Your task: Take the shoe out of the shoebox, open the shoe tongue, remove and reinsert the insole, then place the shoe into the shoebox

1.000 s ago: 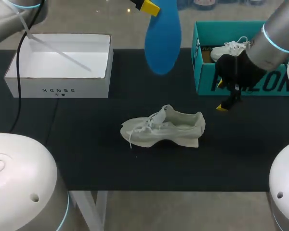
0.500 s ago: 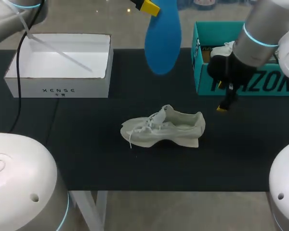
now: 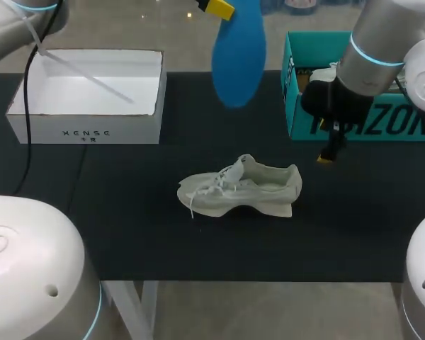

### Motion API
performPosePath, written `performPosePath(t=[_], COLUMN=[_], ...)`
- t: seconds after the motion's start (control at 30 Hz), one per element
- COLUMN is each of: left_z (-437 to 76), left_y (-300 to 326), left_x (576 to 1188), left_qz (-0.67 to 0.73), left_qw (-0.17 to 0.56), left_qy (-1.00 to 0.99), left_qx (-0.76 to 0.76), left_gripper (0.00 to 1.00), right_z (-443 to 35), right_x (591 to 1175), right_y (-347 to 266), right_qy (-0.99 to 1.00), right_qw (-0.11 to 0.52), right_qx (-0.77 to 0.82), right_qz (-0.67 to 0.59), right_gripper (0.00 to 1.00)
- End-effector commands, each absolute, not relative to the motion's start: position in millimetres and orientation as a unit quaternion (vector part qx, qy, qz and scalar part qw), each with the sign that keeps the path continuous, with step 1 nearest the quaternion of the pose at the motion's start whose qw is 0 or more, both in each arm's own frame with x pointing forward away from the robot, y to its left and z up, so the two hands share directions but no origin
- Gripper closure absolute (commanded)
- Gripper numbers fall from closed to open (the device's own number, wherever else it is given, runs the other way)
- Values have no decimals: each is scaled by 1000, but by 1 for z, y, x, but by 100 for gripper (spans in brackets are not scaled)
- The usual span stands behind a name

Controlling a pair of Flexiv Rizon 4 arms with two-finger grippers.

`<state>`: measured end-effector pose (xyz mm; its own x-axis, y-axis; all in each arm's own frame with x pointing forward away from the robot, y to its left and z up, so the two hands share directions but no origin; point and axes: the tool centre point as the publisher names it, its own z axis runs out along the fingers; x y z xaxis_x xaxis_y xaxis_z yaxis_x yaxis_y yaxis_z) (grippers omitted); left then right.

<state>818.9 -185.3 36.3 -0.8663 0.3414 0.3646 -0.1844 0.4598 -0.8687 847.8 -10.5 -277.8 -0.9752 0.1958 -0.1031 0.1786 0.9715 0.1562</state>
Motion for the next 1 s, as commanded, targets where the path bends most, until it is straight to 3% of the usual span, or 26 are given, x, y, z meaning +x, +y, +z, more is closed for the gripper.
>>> performPosePath(t=[0.03,0.8,1.0], left_z=[43,51,51], left_y=[-179,-173,-173], left_x=[810,809,809], left_qz=[515,530,530], left_qw=[244,248,248], left_qy=[-821,-811,-811], left_qx=[-38,-19,-19], left_gripper=[100,100,100], right_z=[-278,-278,-277], right_x=[847,847,859], right_y=[-11,-11,13], right_qy=[991,991,990], right_qw=[59,59,60], right_qx=[95,95,87], right_qz=[73,73,91], right_gripper=[0,0,0])
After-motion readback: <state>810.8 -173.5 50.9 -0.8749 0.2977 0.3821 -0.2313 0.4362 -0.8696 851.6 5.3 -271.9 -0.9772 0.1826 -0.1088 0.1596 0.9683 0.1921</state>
